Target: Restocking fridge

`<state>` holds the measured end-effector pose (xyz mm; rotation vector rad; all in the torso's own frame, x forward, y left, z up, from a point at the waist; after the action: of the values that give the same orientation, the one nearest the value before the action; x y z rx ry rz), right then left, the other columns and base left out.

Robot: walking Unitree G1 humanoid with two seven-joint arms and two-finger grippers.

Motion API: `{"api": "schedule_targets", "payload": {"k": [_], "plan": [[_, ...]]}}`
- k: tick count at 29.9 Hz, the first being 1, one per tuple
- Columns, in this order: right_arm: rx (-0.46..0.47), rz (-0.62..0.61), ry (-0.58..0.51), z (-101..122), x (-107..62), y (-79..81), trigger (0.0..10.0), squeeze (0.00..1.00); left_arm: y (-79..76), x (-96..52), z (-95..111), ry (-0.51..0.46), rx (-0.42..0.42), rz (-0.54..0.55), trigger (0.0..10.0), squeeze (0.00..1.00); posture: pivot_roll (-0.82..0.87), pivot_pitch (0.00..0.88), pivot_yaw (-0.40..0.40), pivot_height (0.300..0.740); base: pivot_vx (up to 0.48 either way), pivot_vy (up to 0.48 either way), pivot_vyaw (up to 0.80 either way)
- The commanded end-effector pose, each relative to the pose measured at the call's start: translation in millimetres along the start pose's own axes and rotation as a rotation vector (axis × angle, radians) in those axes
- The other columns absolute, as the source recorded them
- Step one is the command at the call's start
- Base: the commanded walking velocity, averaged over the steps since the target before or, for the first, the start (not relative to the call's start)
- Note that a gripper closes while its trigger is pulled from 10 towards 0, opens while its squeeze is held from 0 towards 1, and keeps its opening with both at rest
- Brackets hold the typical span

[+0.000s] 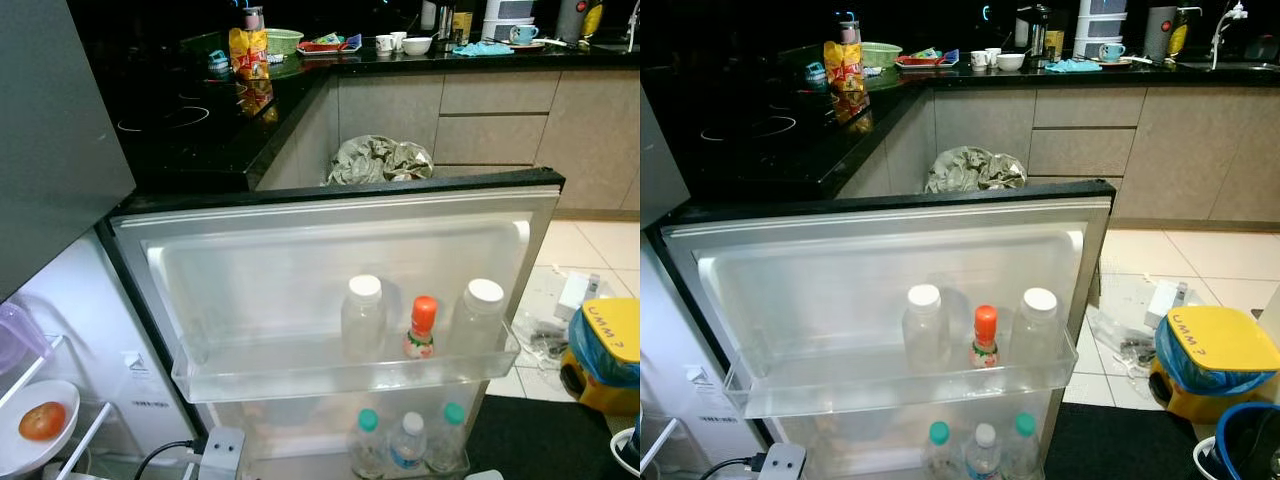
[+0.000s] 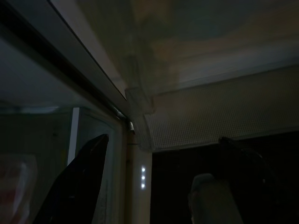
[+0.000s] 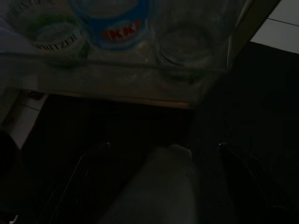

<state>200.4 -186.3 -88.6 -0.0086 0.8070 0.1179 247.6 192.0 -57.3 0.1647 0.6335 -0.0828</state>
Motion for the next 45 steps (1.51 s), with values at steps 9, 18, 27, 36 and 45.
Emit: {"api": "schedule_targets", "payload": {"k": [9,18,27,36,45], "plan": [[-0.020,0.004,-0.029,5.2,1.3,0.4,10.0,0.00,-3.5,-1.6,-7.7,0.020,-0.020,0.006,10.0,0.00,-0.07,0.058,0.007,0.661,0.000,0.000,0.00],[0.017,0.054,-0.046,8.3,1.8,3.7,10.0,0.00,-4.8,-2.0,-8.7,0.018,-0.021,0.005,10.0,0.00,-0.07,0.057,0.005,0.671,0.000,0.000,0.00],[0.016,0.064,-0.066,11.7,2.2,5.4,10.0,0.00,-4.5,-1.0,-5.2,0.006,-0.016,0.000,10.0,0.00,-0.07,0.057,0.007,0.701,0.000,0.000,0.00],[0.024,0.086,-0.077,12.3,2.1,8.4,10.0,0.00,-5.1,-1.2,-5.4,0.003,-0.013,-0.006,10.0,0.00,-0.07,0.055,0.008,0.740,0.000,0.000,0.00],[0.042,0.114,-0.051,9.0,2.3,11.0,10.0,0.00,-3.0,-0.6,-3.4,0.000,0.033,-0.021,10.0,0.00,-0.06,0.053,0.005,0.740,0.000,0.000,0.00]]}}
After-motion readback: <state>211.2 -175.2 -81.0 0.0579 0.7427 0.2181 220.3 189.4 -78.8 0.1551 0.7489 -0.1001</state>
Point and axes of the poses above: a point about 5 cm out from each wrist's last joint towards the gripper, its own x axis pointing out of the wrist towards the gripper, its own z axis along the axis of the wrist's last joint, y = z × x, the point moved 2 cm from there along x, pointing out of the wrist towards the gripper, and after that the axes turned 3 degrees about x, right-handed, at the moved point
